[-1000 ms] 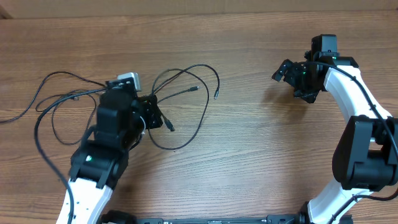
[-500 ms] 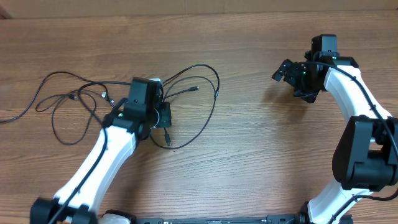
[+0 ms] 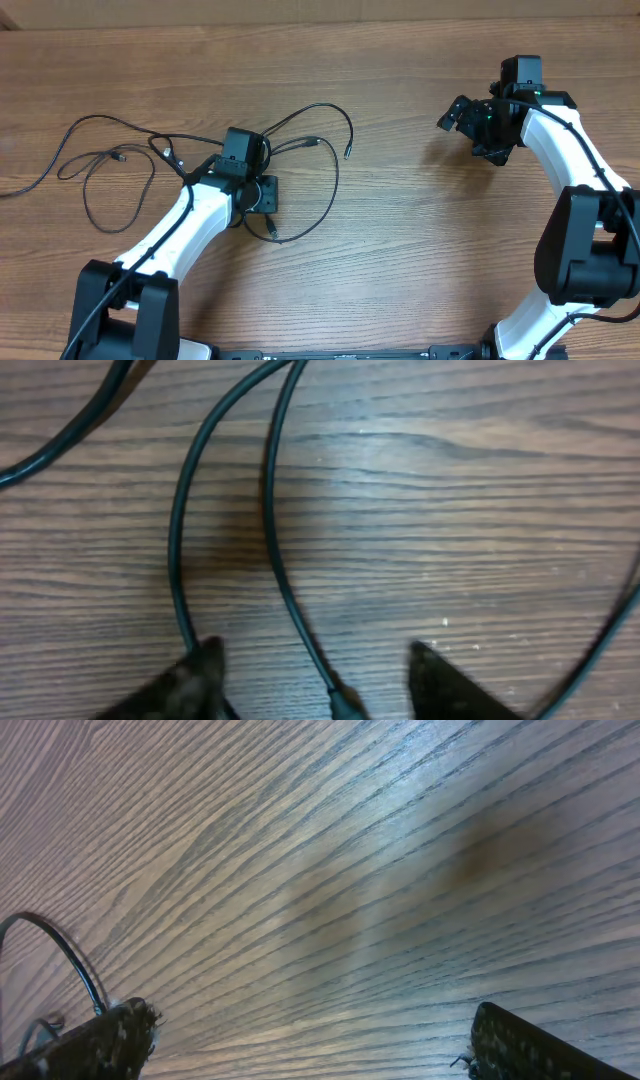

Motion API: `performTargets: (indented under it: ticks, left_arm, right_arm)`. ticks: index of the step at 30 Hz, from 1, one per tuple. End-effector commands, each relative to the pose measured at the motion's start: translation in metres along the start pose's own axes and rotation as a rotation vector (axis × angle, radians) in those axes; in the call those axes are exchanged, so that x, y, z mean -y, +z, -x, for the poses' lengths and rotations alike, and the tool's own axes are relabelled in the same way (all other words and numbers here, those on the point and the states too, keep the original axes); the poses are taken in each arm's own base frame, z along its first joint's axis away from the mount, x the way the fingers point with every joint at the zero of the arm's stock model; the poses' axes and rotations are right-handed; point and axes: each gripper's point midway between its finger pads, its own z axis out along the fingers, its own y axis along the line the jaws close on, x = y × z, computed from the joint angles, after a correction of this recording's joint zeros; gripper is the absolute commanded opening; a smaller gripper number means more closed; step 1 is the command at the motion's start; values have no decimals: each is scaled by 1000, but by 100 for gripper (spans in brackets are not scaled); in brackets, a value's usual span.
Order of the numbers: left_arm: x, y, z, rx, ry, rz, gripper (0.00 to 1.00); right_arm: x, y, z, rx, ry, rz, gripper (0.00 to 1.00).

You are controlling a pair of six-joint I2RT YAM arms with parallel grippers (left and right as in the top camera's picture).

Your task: Untangle cables

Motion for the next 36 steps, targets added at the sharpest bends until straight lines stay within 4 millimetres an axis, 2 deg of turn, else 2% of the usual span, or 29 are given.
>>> performTargets:
  ticks: [1,5,8,10,12,13,15,16,18,19,21,25,33,36]
  left_arm:
    - [-8,10,-4,-32,0,33,68]
    - [-10,25,-15,-91,0,44,82]
    - [-13,37,-25,-137,0,56,86]
    - [-15,48,-35,-181,0,67,84]
    - [-16,55,-41,-209,0,71,78]
    - [-16,58,-44,-224,-1,70,73]
    - [-14,63,-51,-255,-3,53,56]
    - [-12,65,-55,-271,-6,40,53]
    - [-12,67,-59,-288,-7,37,53]
    - [-13,67,-59,-287,-6,44,58]
    - [-16,68,-56,-277,-4,60,64]
    - [-17,63,-45,-261,7,80,63]
    - [-9,28,9,-218,19,104,69]
    - [-17,24,18,-194,25,158,73]
  right_arm:
    - [-8,-12,8,37,-10,16,100]
    - [-8,-12,8,37,-10,16,100]
    - [-8,-12,8,37,-11,16,100]
    - [-8,-12,8,37,-10,16,100]
    - [-8,-12,8,37,-10,16,100]
    - [-8,-12,8,38,-10,17,100]
    - [-8,-12,8,37,-10,16,100]
    - [-8,-12,8,37,-11,16,100]
    - [-8,-12,8,37,-10,16,100]
    - [-8,-12,8,37,-11,16,100]
    - [-8,-12,8,37,-11,16,100]
    - [-8,-12,8,37,-10,16,100]
    - [-8,-12,8,37,-10,16,100]
    - [-8,-12,8,37,-10,16,100]
